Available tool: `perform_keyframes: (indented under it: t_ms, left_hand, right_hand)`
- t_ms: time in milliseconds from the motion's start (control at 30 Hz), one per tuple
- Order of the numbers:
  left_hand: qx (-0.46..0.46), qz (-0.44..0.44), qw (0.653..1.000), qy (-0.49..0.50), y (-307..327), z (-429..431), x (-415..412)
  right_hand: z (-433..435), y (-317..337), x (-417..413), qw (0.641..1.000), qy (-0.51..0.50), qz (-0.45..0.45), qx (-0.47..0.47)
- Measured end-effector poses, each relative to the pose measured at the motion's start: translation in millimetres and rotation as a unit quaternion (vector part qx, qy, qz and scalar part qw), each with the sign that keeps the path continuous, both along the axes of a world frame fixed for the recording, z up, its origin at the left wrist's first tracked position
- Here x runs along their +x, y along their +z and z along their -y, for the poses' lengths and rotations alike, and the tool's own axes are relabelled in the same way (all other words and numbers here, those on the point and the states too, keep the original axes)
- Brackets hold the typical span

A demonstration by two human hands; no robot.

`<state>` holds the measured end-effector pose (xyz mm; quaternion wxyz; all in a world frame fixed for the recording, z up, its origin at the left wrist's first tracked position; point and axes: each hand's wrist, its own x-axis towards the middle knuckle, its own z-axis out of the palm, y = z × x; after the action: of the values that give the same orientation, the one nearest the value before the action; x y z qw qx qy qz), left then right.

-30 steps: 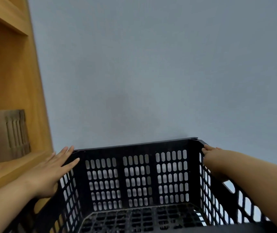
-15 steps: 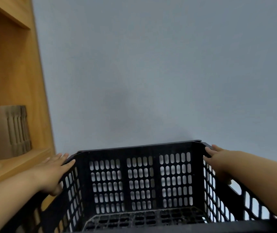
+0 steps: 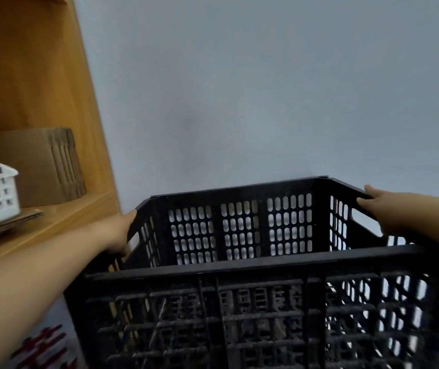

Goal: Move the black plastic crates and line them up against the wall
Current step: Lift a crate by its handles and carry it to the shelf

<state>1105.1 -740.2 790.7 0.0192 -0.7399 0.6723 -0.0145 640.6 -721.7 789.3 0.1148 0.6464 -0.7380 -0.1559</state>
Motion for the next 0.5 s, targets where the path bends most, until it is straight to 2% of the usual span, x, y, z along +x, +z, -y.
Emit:
perform_keyframes:
  t_ms: [200, 500]
  left_hand:
    - [-0.009, -0.074, 0.997, 0.011, 3.9, -1.3, -1.4]
    - [-0.009, -0.069, 0.998, 0.009, 9.9, 4.7, 10.8]
  right_hand:
    - [-0.6, 8.5, 5.0, 1.000, -0.001, -0.009, -0.003]
    - [1.7, 16.8, 19.8, 1.000, -0.017, -0.009, -0.011]
